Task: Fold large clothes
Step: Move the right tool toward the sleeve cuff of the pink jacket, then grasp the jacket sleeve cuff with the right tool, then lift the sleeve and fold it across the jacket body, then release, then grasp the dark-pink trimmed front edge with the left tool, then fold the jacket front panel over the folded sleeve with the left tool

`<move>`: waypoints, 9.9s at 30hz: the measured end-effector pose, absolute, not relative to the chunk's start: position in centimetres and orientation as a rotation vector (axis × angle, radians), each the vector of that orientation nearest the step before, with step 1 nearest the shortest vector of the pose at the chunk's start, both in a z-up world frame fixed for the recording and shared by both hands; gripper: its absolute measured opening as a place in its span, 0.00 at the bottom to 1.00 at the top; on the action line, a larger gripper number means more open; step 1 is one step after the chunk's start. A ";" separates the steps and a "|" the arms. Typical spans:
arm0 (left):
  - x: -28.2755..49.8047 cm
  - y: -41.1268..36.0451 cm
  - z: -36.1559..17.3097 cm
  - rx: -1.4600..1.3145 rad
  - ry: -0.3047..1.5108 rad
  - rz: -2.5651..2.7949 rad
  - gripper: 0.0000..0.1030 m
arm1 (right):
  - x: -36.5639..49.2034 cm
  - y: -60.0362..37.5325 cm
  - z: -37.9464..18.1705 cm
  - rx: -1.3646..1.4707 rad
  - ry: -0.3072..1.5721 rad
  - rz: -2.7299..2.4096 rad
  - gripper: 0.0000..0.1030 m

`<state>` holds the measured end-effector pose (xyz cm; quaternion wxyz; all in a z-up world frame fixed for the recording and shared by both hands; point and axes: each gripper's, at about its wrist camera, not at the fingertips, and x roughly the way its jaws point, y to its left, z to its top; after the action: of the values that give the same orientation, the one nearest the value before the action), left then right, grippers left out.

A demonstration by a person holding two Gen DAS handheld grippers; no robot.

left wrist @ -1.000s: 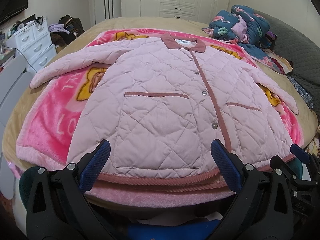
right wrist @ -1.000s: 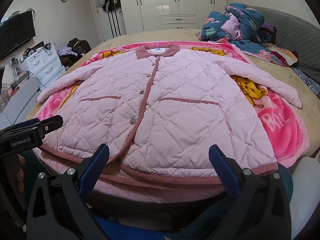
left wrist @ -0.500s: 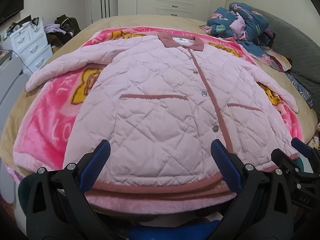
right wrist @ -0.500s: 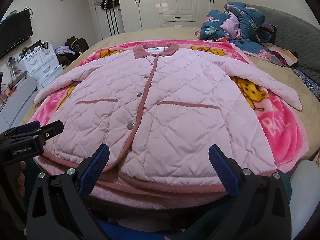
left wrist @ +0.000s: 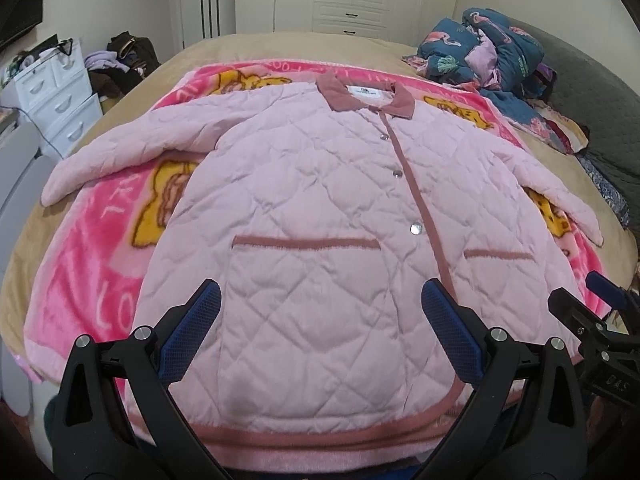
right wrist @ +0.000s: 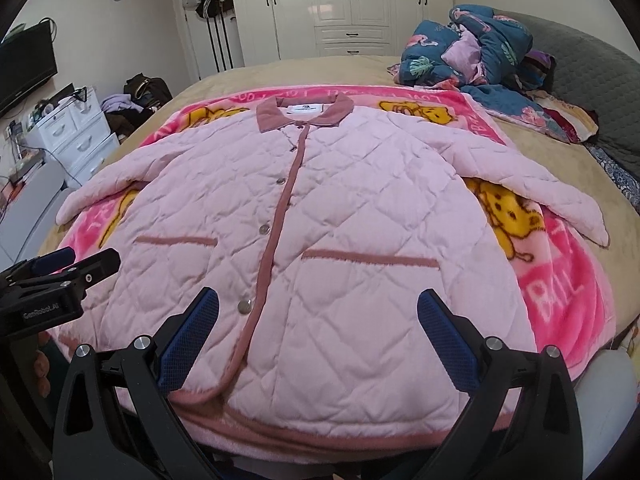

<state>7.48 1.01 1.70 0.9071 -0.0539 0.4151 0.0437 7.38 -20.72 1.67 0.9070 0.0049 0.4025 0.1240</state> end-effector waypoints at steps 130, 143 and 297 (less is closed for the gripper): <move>35.9 -2.6 5.5 -0.134 0.893 0.002 0.91 | 32.8 -48.3 10.7 0.425 0.372 -0.066 0.17; 34.2 1.6 8.3 -0.173 0.818 0.016 0.91 | 34.0 -40.8 15.2 0.314 0.343 0.047 0.17; 32.5 9.2 -7.2 -0.194 0.971 0.024 0.10 | 41.3 -26.2 -8.6 0.133 1.019 0.195 0.81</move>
<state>32.50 9.22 -7.15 0.8799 -0.0932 0.4657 0.0114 41.30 -26.24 -8.62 0.8662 0.0636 0.4868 0.0930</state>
